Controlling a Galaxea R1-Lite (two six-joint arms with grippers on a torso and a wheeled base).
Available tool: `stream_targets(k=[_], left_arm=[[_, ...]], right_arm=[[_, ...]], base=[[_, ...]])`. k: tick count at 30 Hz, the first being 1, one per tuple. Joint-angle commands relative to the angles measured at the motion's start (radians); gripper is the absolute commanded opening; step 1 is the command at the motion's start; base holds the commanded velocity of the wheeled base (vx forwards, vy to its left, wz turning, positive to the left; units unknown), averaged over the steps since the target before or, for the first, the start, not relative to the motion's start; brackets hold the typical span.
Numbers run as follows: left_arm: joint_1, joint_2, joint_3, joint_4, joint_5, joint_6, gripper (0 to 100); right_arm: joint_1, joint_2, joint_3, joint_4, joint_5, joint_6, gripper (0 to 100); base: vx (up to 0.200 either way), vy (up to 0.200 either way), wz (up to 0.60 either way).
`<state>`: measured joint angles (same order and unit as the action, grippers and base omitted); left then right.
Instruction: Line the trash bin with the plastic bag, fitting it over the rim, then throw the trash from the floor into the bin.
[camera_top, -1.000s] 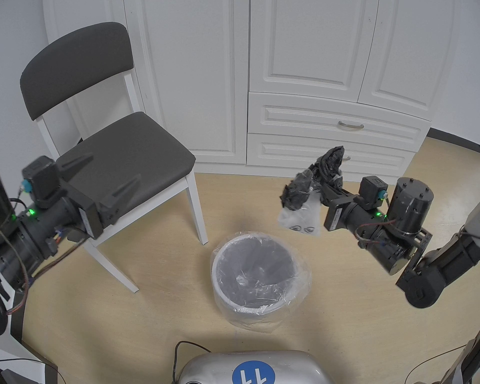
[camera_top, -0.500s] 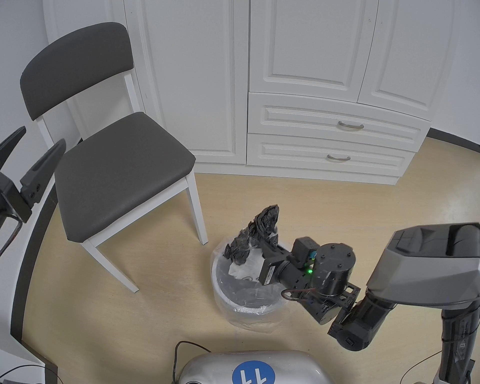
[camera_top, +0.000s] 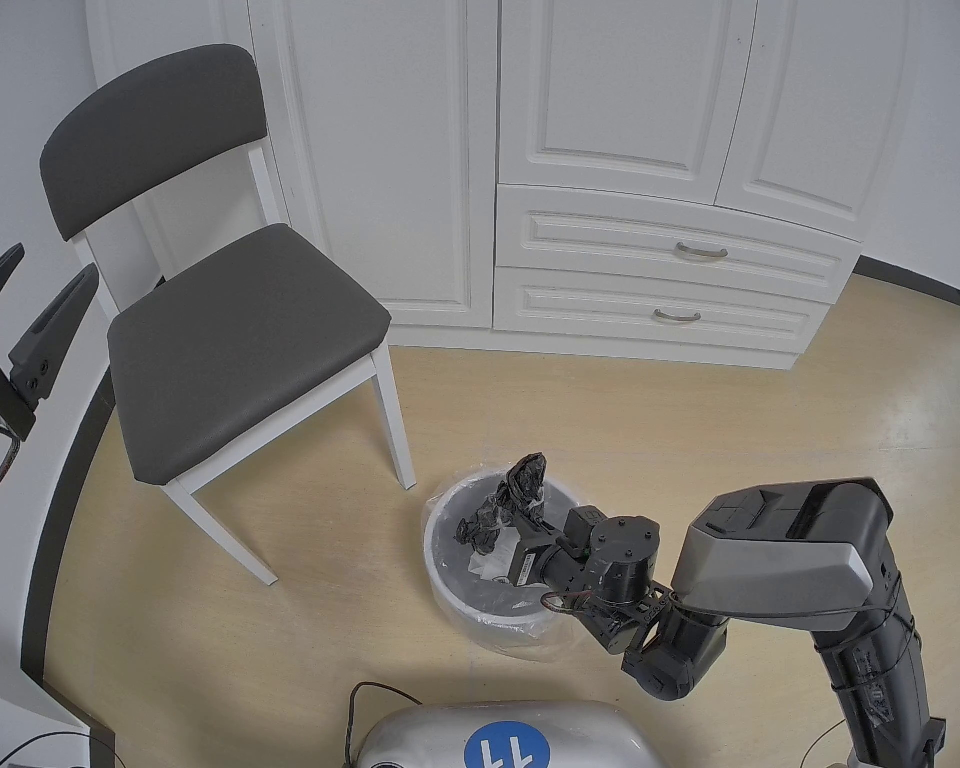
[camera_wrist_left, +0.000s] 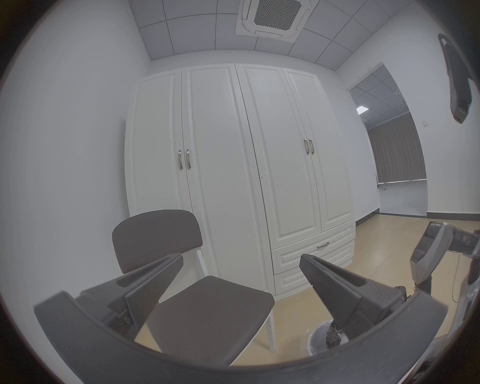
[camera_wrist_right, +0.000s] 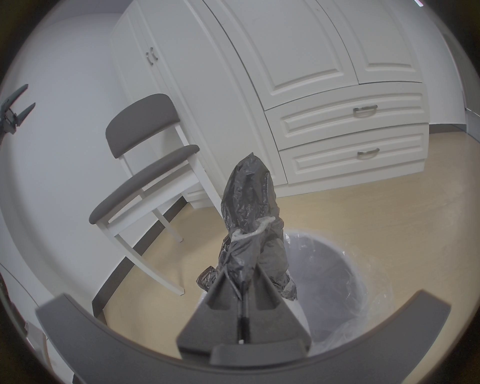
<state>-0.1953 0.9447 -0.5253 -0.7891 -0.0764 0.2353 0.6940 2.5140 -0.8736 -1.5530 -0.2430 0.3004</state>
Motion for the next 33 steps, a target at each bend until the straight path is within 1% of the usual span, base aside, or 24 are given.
stream_targets(k=[1,7,13,17,23,33], left_arm=[[0.001,0.006,0.001,-0.001,0.0,-0.001,100],[-0.001,0.005,0.002,-0.001,0.0,0.001,100],[-0.001,0.005,0.004,-0.001,0.0,0.001,100],[-0.001,0.005,0.005,-0.001,0.0,0.001,100],[-0.003,0.003,0.005,-0.001,0.0,0.001,100],[-0.003,0.003,0.007,-0.001,0.0,0.001,100]], right_arm=[[-0.011,0.042,-0.016,-0.018,0.001,0.005,0],[-0.001,-0.006,-0.045,-0.018,-0.01,0.023,0],[-0.013,0.005,-0.084,-0.018,-0.013,0.057,0],[-0.019,0.068,-0.105,-0.018,-0.015,0.059,0],[-0.05,0.141,-0.157,-0.018,-0.01,0.059,0],[-0.044,0.204,-0.142,-0.018,-0.002,0.046,0]], base=[[0.0,0.0,0.0],[0.0,0.0,0.0],[0.0,0.0,0.0],[0.0,0.0,0.0],[0.0,0.0,0.0],[0.0,0.0,0.0]])
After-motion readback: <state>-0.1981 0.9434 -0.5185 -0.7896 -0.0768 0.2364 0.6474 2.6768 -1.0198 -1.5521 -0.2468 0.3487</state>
